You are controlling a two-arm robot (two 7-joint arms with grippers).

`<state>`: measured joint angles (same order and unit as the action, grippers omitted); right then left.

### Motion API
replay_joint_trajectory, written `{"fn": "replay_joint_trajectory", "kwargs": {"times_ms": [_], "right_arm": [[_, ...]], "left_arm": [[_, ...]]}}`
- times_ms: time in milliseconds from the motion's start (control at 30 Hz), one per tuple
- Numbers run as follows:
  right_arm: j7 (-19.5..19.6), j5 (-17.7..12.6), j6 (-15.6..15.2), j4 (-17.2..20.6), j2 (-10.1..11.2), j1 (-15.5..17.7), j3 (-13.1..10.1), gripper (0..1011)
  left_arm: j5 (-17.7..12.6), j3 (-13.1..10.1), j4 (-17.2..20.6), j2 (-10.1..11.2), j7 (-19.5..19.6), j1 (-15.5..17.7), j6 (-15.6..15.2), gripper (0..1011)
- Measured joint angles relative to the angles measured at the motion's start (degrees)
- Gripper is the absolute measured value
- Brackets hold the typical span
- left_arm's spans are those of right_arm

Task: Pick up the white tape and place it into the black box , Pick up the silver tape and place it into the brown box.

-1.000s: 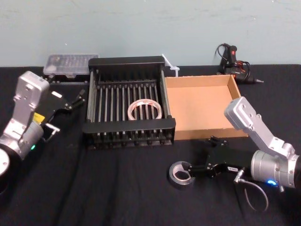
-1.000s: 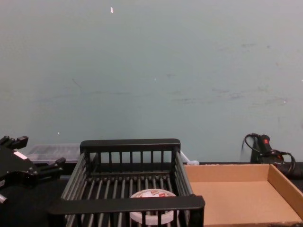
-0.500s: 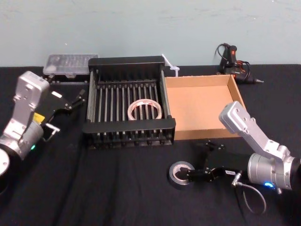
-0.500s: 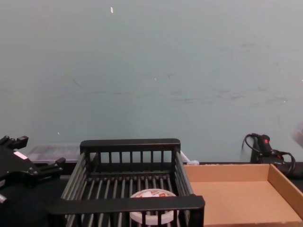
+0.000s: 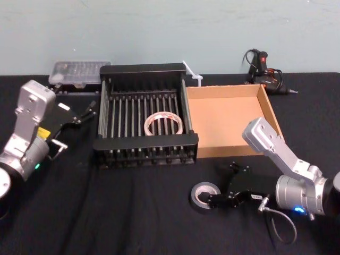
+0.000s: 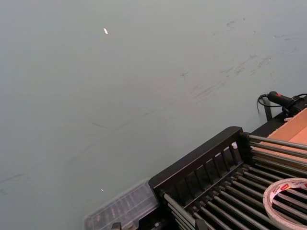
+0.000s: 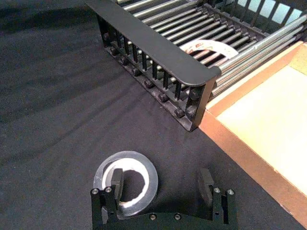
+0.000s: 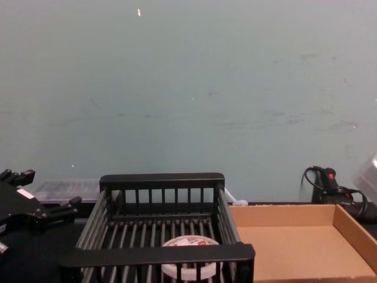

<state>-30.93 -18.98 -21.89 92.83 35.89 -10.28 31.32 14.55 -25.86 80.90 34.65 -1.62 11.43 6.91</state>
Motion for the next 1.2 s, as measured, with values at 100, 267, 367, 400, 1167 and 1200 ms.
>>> {"fn": "replay_joint_trajectory", "kwargs": {"times_ms": [100,267,367,400,1167,1200], "right_arm": [[0.01,0.08,-0.18,-0.35,-0.19,-0.19,0.18,1000],[0.04,0.15,-0.32,-0.76,-0.41,-0.37,0.29,1000],[0.05,0.15,-0.28,-0.83,-0.45,-0.37,0.29,1000],[0.05,0.15,-0.29,-0.84,-0.45,-0.38,0.29,1000],[0.13,0.11,-0.24,-0.67,-0.35,-0.32,0.24,686],[0.13,0.11,-0.24,-0.67,-0.35,-0.32,0.24,676]], "left_arm": [[0.0,0.0,0.0,0.0,0.0,0.0,0.0,1001],[0.0,0.0,0.0,0.0,0.0,0.0,0.0,1002],[0.0,0.0,0.0,0.0,0.0,0.0,0.0,1001],[0.0,0.0,0.0,0.0,0.0,0.0,0.0,1001],[0.0,0.0,0.0,0.0,0.0,0.0,0.0,1001],[0.0,0.0,0.0,0.0,0.0,0.0,0.0,1001]]}}
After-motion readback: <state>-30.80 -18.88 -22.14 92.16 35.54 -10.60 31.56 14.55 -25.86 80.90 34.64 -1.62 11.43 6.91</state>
